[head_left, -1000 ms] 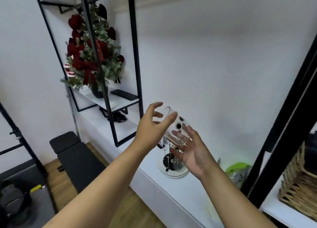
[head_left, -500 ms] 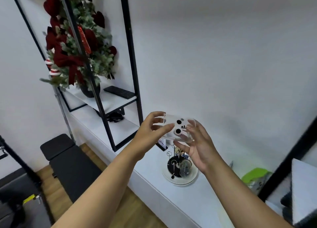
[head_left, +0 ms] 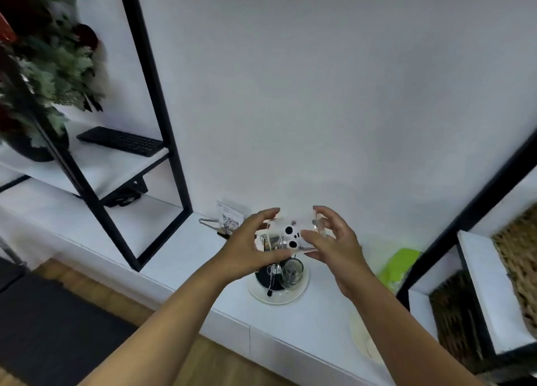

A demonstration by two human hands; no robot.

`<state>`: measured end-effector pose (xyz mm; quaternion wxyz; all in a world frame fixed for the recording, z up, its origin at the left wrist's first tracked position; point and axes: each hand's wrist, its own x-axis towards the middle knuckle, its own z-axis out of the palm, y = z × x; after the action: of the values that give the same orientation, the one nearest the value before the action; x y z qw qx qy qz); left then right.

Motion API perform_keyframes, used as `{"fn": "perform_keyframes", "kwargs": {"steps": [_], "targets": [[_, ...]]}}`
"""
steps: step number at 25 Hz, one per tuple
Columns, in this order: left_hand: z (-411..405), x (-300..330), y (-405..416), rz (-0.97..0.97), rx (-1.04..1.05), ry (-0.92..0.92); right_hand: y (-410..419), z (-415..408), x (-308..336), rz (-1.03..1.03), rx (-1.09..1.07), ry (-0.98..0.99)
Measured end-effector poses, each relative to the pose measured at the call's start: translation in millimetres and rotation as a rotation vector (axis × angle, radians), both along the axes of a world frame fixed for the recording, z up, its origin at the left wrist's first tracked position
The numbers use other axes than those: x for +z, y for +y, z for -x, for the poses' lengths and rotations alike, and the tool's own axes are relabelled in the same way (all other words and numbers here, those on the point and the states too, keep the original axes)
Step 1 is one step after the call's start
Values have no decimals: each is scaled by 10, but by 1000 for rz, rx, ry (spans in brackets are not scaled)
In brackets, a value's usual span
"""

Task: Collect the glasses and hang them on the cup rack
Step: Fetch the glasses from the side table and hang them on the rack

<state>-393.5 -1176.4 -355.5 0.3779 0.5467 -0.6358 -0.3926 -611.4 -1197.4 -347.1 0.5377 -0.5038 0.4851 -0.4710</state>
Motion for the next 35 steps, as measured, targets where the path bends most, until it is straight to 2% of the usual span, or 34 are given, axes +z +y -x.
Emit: {"fn": "perform_keyframes", "kwargs": {"steps": [3,6,14,24,35], "targets": [[-62,-279,-128,53,-26,-130,-92,-35,-245,53,-17,160],[-173,-605,-232,32,8,-172,-226,-60,-560,130,10,350],[-160,-1454,-289,-70,132,-218,-459,-196,-1180,261,165,566],[103,-2160,-555,-92,166,-134,-799,-408,-1963,131,192,694],[-36,-2873,-941,-136,219,-67,-985,-801,-2559,35,176,789]]}}
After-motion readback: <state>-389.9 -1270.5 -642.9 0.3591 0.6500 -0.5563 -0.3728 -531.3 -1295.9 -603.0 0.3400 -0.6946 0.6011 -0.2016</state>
